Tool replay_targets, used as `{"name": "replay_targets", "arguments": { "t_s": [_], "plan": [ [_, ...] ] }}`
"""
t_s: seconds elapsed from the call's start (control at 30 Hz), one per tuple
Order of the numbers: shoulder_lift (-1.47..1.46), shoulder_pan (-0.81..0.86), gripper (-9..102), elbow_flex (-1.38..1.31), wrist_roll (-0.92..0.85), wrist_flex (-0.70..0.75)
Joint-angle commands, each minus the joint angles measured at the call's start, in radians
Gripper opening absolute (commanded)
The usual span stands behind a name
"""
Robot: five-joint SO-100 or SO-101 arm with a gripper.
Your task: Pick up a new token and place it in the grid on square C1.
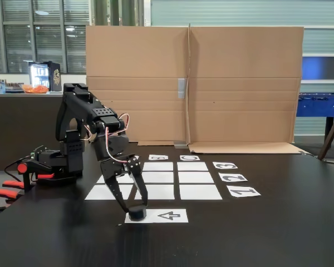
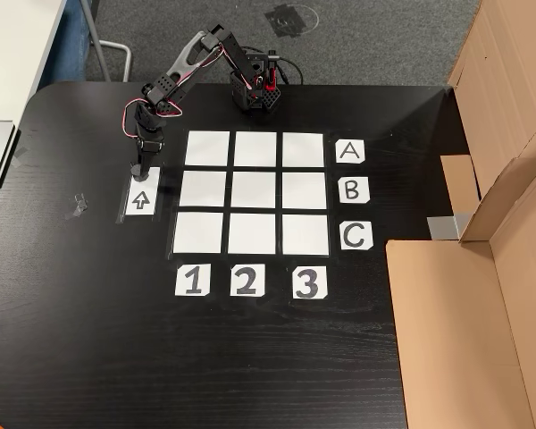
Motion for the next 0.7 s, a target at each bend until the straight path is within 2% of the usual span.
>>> {"name": "replay_targets", "arguments": {
  "t_s": [0.0, 0.23, 0.67],
  "plan": [
    [0.021, 0.003, -1, -0.017, 0.017, 0.017],
    [0.055, 0.002, -1, -0.017, 0.060, 0.018],
    [0.307, -0.008, -1, -0.006, 0.129, 0.018]
  ]
}}
